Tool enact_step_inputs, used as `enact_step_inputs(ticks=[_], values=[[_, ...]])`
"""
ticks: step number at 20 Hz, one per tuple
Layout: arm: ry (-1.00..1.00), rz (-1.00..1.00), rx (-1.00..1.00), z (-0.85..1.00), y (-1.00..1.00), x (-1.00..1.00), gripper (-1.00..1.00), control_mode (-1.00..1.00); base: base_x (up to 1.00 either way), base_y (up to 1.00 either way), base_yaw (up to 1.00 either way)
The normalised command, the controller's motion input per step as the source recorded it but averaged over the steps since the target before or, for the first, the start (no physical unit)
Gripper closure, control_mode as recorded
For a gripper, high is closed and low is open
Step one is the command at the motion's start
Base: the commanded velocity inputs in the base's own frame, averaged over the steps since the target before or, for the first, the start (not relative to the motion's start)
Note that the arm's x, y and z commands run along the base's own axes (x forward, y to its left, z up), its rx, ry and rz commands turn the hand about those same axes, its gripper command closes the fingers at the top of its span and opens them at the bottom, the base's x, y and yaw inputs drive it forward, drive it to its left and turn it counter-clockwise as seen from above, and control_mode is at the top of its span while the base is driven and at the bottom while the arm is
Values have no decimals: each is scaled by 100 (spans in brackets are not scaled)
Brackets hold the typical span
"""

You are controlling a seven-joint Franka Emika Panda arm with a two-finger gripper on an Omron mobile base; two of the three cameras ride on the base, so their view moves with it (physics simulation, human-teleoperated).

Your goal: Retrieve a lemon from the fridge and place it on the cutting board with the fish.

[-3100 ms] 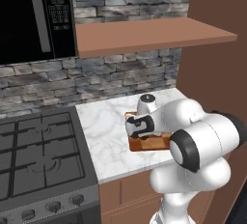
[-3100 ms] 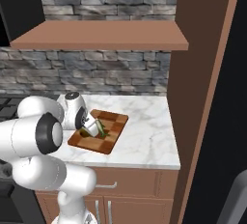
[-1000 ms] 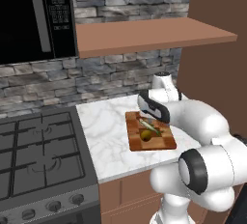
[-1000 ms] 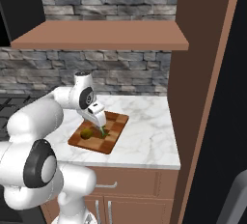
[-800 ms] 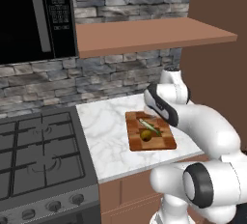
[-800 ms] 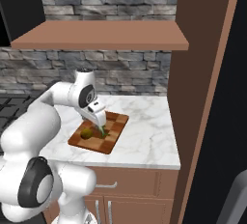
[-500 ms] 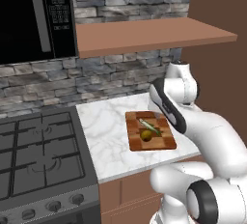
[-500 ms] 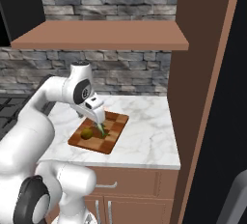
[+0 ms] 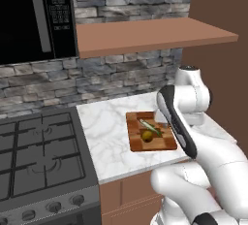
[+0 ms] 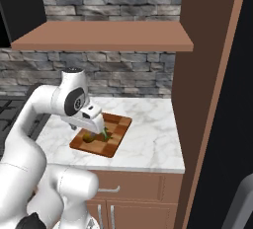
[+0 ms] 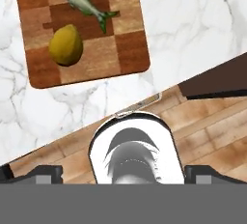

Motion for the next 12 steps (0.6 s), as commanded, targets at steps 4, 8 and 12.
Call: enact_step_inputs(ticks=[4,8,12], values=[[-19,14,-1,15,0,-61,-100,-100,0,0,0],[-21,8,-11,12,0,-43,-100,-100,0,0,0],[-13,8,-10,33,0,-35,-100,-100,0,0,0]])
